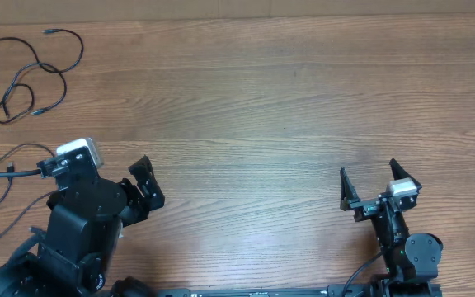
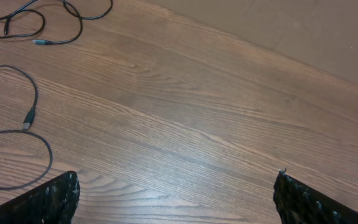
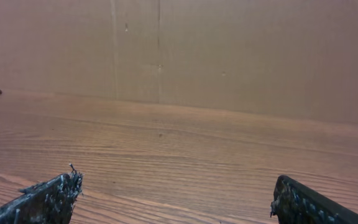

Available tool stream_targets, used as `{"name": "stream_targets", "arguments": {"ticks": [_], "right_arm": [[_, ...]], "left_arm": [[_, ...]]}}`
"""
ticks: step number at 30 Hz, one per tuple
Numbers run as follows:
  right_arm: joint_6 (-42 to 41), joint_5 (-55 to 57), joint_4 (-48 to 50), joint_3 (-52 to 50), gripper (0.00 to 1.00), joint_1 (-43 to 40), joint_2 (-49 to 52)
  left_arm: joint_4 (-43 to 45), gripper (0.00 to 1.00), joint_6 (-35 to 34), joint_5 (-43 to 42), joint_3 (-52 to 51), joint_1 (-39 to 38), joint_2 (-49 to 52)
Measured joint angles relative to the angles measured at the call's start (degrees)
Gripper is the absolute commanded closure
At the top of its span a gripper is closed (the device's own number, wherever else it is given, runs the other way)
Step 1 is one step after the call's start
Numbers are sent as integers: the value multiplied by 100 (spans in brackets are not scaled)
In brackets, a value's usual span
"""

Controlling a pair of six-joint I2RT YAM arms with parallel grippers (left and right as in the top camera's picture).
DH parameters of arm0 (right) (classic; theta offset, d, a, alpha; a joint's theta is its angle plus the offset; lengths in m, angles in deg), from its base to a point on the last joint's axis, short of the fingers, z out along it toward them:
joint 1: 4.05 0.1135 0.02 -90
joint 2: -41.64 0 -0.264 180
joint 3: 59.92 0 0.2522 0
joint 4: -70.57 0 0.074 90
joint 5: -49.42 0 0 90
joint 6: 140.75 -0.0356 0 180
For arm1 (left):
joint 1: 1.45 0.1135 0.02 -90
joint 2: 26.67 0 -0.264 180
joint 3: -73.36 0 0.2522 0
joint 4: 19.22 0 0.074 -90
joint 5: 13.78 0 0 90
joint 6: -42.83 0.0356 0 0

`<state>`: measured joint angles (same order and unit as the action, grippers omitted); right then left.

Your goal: Untangle cables

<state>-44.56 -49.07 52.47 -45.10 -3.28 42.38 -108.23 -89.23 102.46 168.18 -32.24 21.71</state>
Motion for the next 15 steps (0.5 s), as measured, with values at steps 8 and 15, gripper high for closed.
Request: {"name": "stream_targets", "arguments": {"ticks": [8,15], "right_arm": [[-282,238,-48,0,0,0,0],[-367,302,-48,0,0,0,0]], "left_arm": [[0,0,0,0,0,0,2],[0,0,0,0,0,0,0]]}}
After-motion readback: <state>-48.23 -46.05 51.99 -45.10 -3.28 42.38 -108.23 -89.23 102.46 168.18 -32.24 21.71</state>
